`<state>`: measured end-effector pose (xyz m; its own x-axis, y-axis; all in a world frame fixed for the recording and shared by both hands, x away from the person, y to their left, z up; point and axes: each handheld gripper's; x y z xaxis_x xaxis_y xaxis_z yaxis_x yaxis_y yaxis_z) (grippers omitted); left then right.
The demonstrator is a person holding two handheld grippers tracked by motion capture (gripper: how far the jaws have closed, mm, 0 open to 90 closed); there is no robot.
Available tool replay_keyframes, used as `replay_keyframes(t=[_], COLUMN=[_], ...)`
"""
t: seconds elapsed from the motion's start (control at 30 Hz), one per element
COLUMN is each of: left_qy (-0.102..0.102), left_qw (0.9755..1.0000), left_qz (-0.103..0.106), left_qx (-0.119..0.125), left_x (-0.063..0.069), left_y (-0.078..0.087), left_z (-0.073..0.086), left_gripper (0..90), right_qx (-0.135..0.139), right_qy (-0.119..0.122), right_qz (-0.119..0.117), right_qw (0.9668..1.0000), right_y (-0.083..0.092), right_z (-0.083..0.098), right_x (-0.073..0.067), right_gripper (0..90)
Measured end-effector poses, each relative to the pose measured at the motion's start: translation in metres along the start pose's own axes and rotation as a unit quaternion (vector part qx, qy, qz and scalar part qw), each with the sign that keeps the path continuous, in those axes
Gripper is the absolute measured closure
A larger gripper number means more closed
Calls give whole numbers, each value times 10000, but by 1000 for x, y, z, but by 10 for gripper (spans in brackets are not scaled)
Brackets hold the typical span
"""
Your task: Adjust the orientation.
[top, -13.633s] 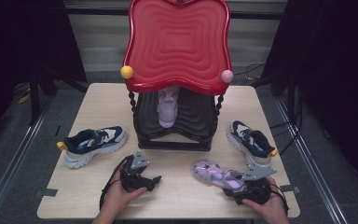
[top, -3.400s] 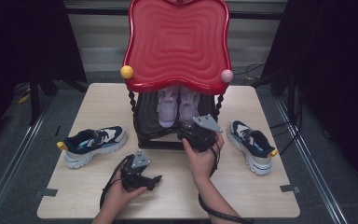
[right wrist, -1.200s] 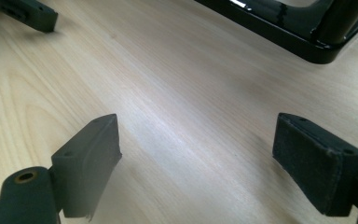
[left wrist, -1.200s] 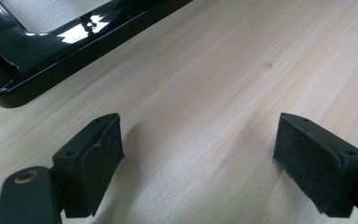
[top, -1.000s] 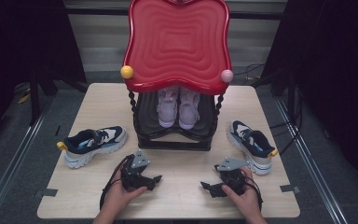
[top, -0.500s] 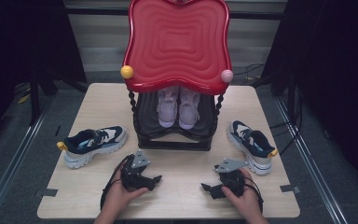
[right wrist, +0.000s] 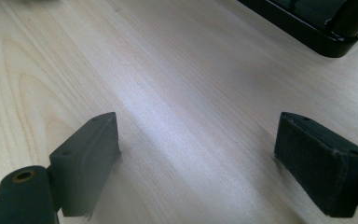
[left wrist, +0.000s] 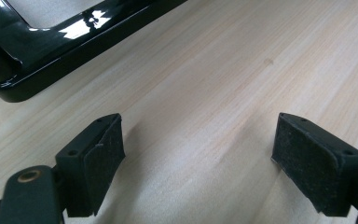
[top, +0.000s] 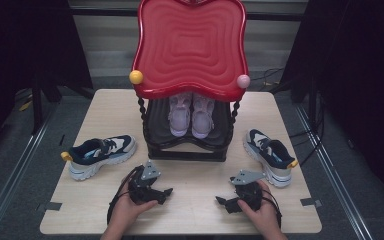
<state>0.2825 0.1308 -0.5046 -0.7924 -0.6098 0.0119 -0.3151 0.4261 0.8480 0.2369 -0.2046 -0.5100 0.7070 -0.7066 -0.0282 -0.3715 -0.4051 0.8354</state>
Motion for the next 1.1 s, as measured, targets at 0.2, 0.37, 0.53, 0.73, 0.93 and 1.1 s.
replay_keyframes(t=[0.2,0.37,0.53,0.73,0.93,1.1], left_qy=[64,125,126,160,100,56], left_qw=[9998,9994,9985,9978,9967,9950], left_qz=[126,181,221,227,204,213], left_qx=[-157,-275,-486,-598,-783,-975], left_x=[-6,-14,-22,-28,-32,-35], left_y=[10,20,27,34,38,42], left_z=[1,2,6,8,7,7], left_gripper=[164,173,184,198,208,208], right_qx=[0,-3,-2,-3,-2,-3], right_qy=[-2,-13,-13,-13,-13,-14], right_qz=[-1,-3,-2,-2,-3,-3], right_qw=[10000,10000,10000,10000,10000,10000], right_y=[0,0,0,0,0,0], right_z=[0,0,0,0,0,0], right_x=[0,0,0,0,0,0], right_gripper=[134,134,135,134,134,134])
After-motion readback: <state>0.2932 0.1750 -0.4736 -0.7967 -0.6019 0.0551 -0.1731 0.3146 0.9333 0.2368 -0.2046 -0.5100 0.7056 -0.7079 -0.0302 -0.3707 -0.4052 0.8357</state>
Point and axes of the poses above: each handheld gripper's, and its own axes: y roughly backward along the jaws, z roughly out of its underside, x roughly to its right, and after that the axes turned 13 degrees about -x, right-handed
